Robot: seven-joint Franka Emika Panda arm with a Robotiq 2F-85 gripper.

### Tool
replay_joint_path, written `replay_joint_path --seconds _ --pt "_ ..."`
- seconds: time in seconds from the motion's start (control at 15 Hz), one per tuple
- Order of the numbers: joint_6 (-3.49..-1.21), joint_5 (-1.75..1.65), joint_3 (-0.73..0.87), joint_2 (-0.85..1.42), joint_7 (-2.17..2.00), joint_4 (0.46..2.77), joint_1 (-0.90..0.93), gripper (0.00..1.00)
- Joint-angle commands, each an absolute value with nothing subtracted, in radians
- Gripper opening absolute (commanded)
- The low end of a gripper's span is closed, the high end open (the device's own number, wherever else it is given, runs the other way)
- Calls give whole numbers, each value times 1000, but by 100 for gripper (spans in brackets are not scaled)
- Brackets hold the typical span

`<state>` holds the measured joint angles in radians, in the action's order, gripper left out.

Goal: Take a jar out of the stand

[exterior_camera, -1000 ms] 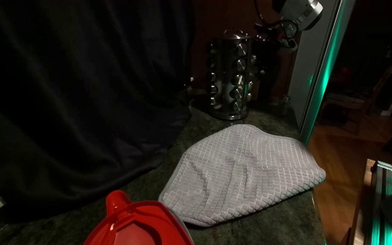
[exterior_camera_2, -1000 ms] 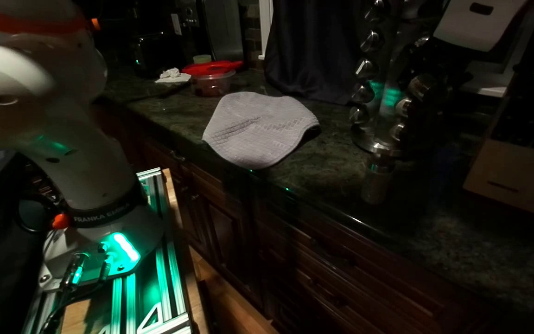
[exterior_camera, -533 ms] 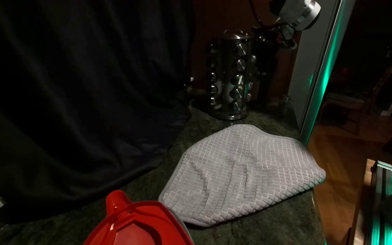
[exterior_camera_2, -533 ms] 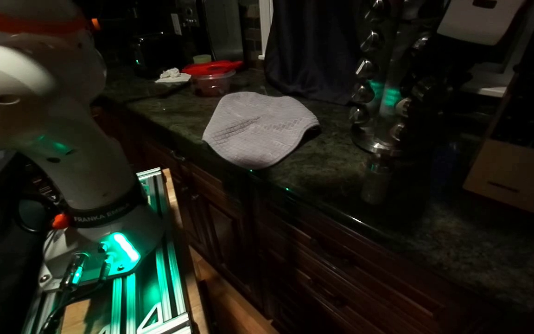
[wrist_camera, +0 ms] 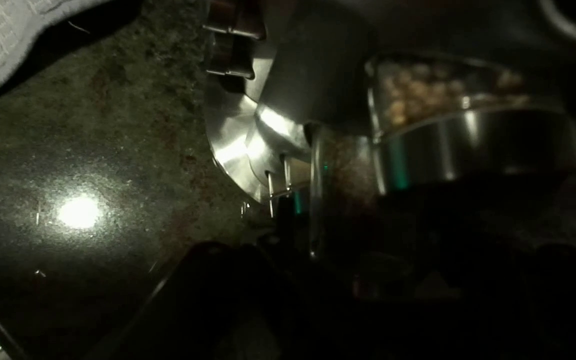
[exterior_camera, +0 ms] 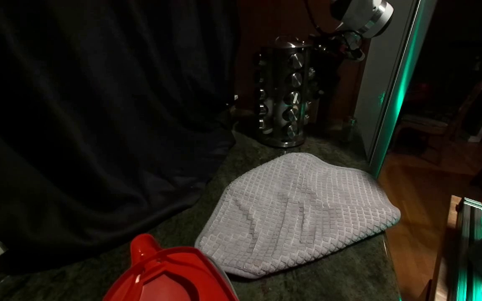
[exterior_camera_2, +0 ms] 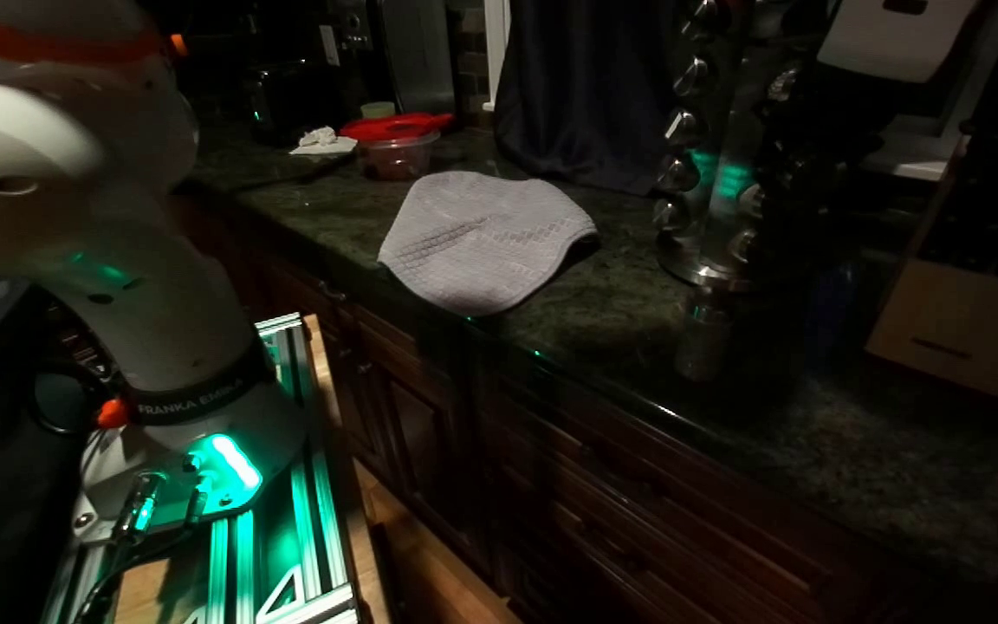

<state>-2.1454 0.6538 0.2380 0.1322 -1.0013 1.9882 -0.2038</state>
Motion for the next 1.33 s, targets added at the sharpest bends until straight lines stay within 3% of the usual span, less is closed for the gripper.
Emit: replay_joint_path --seconds 0.0,0.13,1.27 --pt "-2168 620 233 131 -1025 1987 -203 37" --pt "-2169 612 233 129 -1026 1988 -203 23" --pt "-2251 541 242 55 -1079 2067 -208 23"
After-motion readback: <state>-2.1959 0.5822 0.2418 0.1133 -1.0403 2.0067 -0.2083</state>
